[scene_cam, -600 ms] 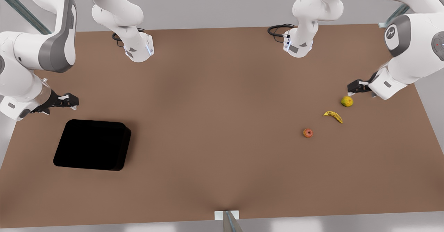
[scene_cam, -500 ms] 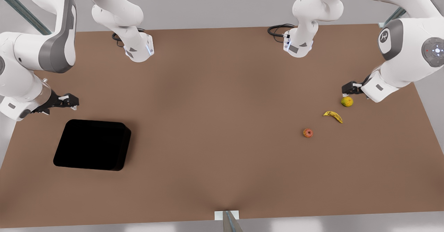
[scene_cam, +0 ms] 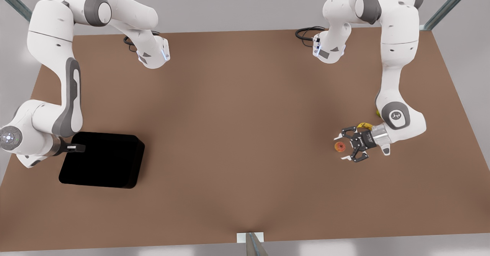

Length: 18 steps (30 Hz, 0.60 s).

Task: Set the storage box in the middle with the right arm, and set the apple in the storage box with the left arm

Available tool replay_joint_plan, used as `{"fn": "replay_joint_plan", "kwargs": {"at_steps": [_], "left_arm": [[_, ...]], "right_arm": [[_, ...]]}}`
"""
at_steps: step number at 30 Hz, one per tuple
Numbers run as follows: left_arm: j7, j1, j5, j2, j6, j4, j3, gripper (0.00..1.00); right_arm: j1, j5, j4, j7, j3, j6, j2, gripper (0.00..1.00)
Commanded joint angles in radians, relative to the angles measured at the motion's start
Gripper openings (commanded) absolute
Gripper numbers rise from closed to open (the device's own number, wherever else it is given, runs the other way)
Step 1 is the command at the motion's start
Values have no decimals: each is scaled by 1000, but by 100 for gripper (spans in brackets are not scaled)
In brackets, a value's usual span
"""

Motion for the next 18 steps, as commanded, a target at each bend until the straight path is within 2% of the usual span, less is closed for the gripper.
{"fn": "replay_joint_plan", "kwargs": {"at_steps": [1,4,9,16,18], "left_arm": [[2,0,-130,0,-6,-2,6,100],[88,25,-121,6,-24,-45,10,100],[176,37,-119,10,-51,-76,0,100],[245,34,-119,95,-43,-77,1,100],[303,37,-125,126,-43,-80,3,100]], "right_arm": [[0,8,0,0,-6,9,4,100],[1,71,15,-12,-63,45,69,100],[-2,122,21,-14,-76,92,129,100],[-2,194,61,-38,-164,98,198,100],[-2,194,75,-38,-164,112,224,100]]}}
